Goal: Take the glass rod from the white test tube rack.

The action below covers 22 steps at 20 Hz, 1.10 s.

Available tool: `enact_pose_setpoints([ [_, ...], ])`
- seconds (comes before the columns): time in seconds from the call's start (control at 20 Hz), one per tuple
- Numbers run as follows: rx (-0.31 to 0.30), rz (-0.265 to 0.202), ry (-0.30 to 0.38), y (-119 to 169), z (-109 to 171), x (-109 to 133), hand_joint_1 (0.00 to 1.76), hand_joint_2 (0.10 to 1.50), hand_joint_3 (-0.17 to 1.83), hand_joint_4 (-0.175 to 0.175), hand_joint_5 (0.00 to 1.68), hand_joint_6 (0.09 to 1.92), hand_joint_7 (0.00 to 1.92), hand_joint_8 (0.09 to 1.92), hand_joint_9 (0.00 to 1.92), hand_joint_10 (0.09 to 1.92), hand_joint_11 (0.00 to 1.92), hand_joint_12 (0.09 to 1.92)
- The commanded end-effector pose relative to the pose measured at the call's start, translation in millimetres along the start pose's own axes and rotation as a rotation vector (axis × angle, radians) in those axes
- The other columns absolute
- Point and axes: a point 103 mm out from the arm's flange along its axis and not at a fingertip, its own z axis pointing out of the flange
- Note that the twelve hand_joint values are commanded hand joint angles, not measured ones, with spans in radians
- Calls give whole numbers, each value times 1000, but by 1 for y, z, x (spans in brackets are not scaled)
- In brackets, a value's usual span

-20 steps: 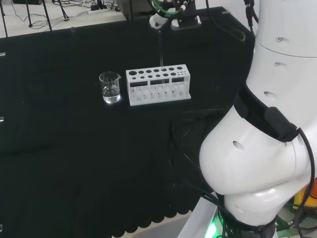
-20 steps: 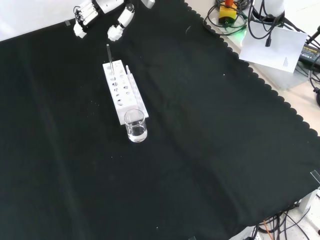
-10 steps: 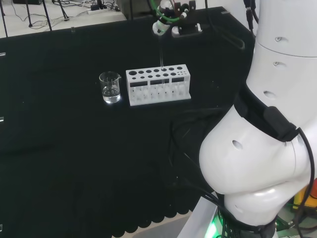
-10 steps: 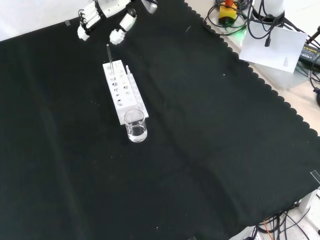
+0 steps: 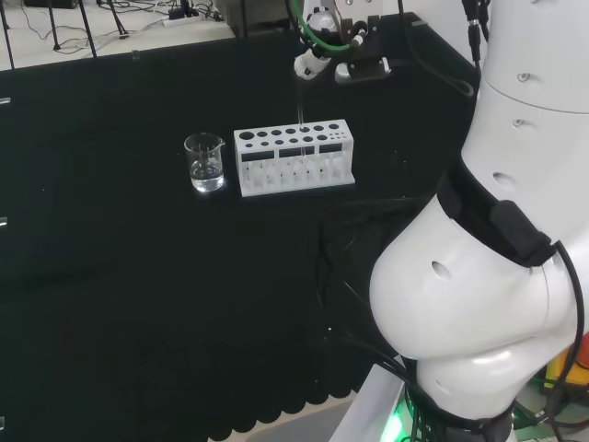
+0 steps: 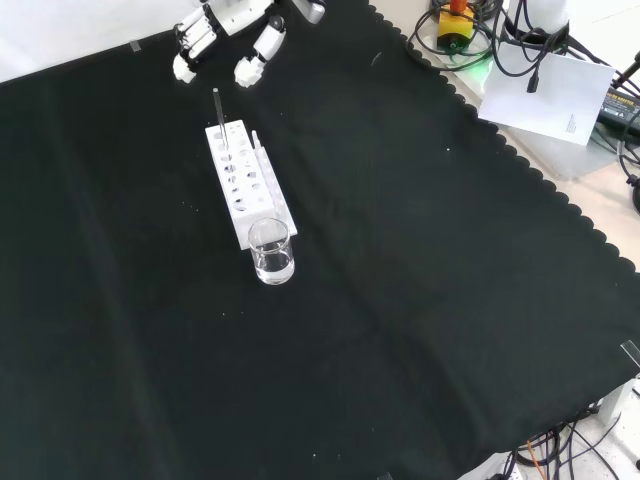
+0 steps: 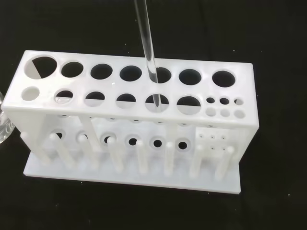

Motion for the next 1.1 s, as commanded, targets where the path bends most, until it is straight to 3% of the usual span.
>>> enact_pose_setpoints([
  [0.05,-9,-50,-2,21,9,10,598,1288,-175,-175,171,87,225,970,464,932,91,1423],
  [0.3,6,-52,-15,29,12,10,624,1290,-175,-175,204,87,298,964,629,913,241,1395],
  [0.6,-59,-79,-33,40,10,18,769,1290,-175,-175,417,109,622,936,992,960,770,1245],
  [0.85,-90,-103,-54,42,8,20,938,1280,-175,-175,543,780,841,963,1201,1005,1158,1076],
  [1.1,-83,-114,-76,46,6,24,1049,1263,-175,-175,673,949,993,1093,1303,1027,1398,920],
])
